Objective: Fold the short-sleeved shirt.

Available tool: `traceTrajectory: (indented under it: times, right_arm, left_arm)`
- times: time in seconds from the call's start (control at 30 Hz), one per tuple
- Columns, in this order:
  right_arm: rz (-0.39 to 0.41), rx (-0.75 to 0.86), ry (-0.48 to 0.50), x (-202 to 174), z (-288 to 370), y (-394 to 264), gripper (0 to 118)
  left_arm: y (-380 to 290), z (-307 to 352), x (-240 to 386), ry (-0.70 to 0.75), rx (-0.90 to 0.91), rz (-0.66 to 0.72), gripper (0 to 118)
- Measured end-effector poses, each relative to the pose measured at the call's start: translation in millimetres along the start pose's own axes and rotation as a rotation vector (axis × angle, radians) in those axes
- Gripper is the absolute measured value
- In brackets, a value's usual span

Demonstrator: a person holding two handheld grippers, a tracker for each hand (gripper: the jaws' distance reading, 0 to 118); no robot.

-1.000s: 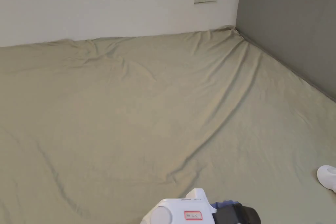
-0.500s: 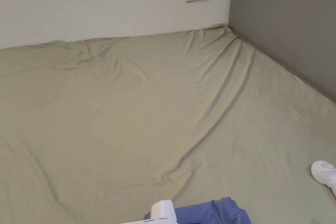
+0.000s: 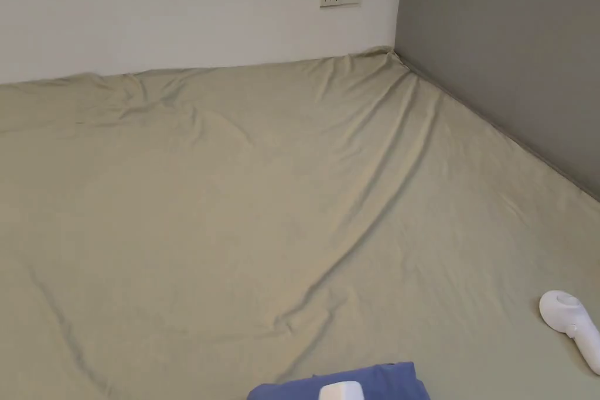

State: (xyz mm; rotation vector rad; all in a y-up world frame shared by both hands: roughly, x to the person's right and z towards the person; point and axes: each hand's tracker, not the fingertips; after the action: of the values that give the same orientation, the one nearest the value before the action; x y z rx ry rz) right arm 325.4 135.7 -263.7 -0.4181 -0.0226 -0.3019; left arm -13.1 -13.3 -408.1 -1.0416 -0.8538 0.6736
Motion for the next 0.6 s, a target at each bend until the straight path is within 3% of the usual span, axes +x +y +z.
traceTrajectory:
  times: [0.1,0.23,0.3,0.4,0.43,0.5,0.6]
  right_arm:
    - [0.013,-0.161,0.086,-18,-42,-18,1]
    - [0.086,-0.4,0.237,-59,-117,-55,1]
    - [0.109,-0.523,0.275,-78,-148,-71,1]
    - [0.192,-0.62,0.248,-93,-182,-92,1]
    - [0.198,-0.685,0.202,-93,-190,-98,1]
    - [0.202,-0.746,0.199,-91,-201,-106,1]
    - [0.223,-0.769,0.146,-87,-208,-114,1]
  left_arm:
    - [5,75,4,0.068,0.168,-0.003,0]
    - [-2,175,-9,0.108,0.363,0.076,0]
    - [-8,209,-4,0.162,0.389,0.045,0]
    - [-20,245,-15,0.22,0.422,0.043,0]
    - [-23,253,-21,0.213,0.439,0.064,0]
    - [-28,261,-29,0.213,0.444,0.1,0]
    - [-33,259,-37,0.217,0.439,0.116,0]
